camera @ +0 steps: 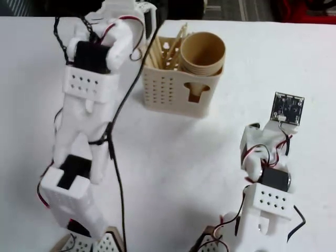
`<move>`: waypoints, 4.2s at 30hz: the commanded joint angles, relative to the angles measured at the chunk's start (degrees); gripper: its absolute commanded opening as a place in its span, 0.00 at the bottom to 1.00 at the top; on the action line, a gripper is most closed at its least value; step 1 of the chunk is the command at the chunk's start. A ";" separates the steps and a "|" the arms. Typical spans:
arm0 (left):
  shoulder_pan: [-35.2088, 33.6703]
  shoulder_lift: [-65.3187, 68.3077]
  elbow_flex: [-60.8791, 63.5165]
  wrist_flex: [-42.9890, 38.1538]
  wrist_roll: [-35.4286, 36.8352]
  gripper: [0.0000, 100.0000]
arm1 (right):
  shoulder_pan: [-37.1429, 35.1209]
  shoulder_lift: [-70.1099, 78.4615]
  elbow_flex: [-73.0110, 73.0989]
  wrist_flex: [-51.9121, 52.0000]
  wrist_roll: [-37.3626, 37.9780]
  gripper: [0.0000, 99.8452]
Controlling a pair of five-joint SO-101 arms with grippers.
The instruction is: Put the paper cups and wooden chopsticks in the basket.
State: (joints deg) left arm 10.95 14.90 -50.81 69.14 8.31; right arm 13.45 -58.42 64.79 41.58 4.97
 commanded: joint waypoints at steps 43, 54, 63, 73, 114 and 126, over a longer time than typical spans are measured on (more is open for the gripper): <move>-1.45 -80.31 59.96 5.01 -12.57 0.02 | -0.40 -44.70 7.82 10.86 9.93 0.08; -1.45 -100.62 93.27 -5.54 -12.84 0.02 | -11.03 -44.79 16.44 10.95 9.93 0.08; -1.45 -118.20 116.40 -8.88 -15.21 0.02 | -16.75 -44.79 25.23 10.86 9.93 0.08; -4.62 -119.43 129.23 -9.93 -19.78 0.02 | -16.75 -44.70 32.09 11.21 10.37 0.08; -15.16 -119.16 147.87 4.31 -19.60 0.02 | 8.66 -44.62 32.09 31.08 9.93 0.08; -15.16 -119.16 147.87 4.31 -19.60 0.02 | 15.52 -44.62 32.09 31.08 9.93 0.08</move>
State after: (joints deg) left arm -3.82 -103.96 97.23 73.19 -11.12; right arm 28.40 -102.29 96.35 72.18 14.99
